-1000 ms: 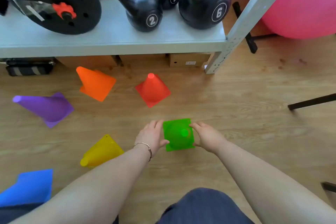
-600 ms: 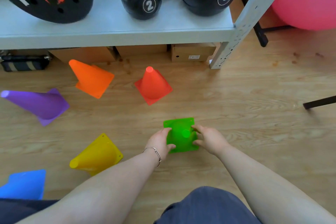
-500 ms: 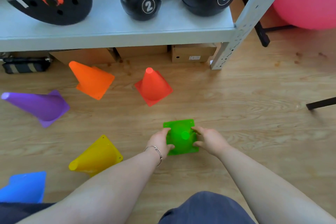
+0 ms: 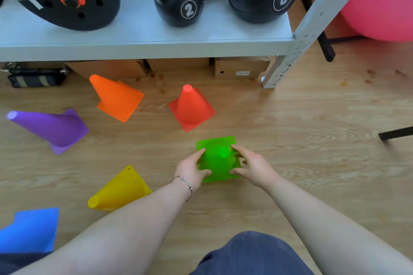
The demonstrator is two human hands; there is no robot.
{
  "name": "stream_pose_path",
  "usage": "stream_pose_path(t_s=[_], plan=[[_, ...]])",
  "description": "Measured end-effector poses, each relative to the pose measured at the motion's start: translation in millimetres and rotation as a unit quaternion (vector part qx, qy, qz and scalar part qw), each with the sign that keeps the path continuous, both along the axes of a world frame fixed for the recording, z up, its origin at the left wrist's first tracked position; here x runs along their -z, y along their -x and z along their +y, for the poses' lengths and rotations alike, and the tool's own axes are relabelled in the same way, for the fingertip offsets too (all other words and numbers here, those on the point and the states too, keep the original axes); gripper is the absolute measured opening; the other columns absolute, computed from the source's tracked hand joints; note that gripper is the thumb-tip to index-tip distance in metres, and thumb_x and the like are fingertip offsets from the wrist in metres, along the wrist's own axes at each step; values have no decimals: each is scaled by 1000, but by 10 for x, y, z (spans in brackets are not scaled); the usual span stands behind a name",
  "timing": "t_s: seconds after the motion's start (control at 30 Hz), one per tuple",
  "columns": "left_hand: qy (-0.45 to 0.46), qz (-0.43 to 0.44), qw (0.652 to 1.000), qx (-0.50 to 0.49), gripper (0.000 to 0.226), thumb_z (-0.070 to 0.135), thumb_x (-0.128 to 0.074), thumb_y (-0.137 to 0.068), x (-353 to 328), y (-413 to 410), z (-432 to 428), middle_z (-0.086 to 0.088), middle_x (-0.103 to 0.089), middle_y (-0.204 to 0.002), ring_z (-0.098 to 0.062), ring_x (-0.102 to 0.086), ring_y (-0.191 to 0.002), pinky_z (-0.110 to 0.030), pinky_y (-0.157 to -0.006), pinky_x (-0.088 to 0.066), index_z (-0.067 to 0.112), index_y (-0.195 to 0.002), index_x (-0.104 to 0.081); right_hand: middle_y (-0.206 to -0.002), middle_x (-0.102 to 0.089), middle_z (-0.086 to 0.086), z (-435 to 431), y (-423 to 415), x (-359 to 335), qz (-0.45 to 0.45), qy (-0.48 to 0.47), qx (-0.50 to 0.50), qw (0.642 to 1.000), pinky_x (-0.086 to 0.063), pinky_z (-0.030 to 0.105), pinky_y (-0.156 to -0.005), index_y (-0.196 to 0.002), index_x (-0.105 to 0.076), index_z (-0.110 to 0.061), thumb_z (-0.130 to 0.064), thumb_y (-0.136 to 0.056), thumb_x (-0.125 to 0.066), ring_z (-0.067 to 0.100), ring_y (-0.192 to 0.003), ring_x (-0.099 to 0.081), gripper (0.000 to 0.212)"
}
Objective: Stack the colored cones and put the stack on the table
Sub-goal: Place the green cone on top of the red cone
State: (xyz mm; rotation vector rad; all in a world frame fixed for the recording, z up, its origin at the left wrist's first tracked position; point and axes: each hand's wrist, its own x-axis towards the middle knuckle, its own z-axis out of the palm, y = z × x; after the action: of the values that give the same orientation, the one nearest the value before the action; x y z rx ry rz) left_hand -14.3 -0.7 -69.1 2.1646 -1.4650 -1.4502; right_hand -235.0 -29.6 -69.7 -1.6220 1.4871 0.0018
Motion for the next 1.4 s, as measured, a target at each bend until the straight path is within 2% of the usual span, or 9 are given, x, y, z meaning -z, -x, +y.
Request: stream_pose_path(t_s=[0.13,0.3,0.63,0.8,0.9,1.07,1.23,1.4], plan=[[43,16,998,-47,71,22,-83,-70,-276,-202,-148,-3,-65,-129,-14,-61,-117,-29,-104,-45,26,-135,-54,-138,-60,4,-219,-171,-249,-30,44,-1,999,-47,38,-105,-144,-44,-28,-31,-71,-85,20,-125,-57,84],[96,21,990,-100,66,24,-84,-70,-665,-456,-297,-1,-68,-123,-14,-64,-109,-26,-100,-47,25,-131,-60,-139,-60,1,-535,-416,-635,-53,81,-33,995,-47,36,-106,-144,-44,-30,-32,-74,-83,15,-124,-57,80],[159,7,980,-120,66,28,-83,-70,-1159,-716,-565,1,-66,-126,-12,-62,-113,-23,-101,-44,25,-132,-59,-139,-58,-4,-947,-708,-1211,-42,152,-83,984,-47,35,-102,-145,-44,-30,-36,-77,-80,14,-121,-57,77],[190,-12,975,-116,67,34,-82,-70,-1292,-818,-849,2,-65,-130,-13,-60,-117,-28,-105,-44,25,-132,-58,-130,-61,1,-1275,-837,-1407,-41,202,-98,974,-46,37,-103,-143,-47,-27,-33,-75,-82,16,-115,-59,76],[197,-25,974,-108,69,36,-81,-71,-1310,-887,-1039,3,-63,-131,-14,-60,-116,-27,-102,-45,25,-134,-56,-131,-62,2,-1458,-926,-1430,-37,219,-99,970,-44,33,-105,-142,-49,-25,-30,-74,-83,17,-116,-60,77],[193,-38,977,-83,70,37,-80,-72,-1178,-958,-1273,3,-64,-130,-14,-63,-107,-28,-98,-48,23,-135,-55,-137,-61,0,-1661,-1027,-1269,-20,198,-100,975,-43,31,-105,-144,-46,-26,-28,-75,-82,16,-123,-57,78],[170,-70,982,-47,70,43,-77,-73,-892,-952,-1393,2,-62,-132,-19,-59,-117,-29,-99,-47,25,-137,-53,-137,-61,4,-1785,-1068,-1040,5,147,-104,984,-45,35,-104,-146,-42,-25,-29,-76,-81,21,-124,-57,80],[139,-84,986,-21,65,40,-74,-77,-638,-864,-1422,-3,-64,-127,-24,-59,-117,-29,-94,-45,22,-136,-52,-139,-57,8,-1784,-1158,-761,63,77,-104,990,-47,36,-101,-150,-34,-22,-25,-82,-76,27,-124,-56,80]])
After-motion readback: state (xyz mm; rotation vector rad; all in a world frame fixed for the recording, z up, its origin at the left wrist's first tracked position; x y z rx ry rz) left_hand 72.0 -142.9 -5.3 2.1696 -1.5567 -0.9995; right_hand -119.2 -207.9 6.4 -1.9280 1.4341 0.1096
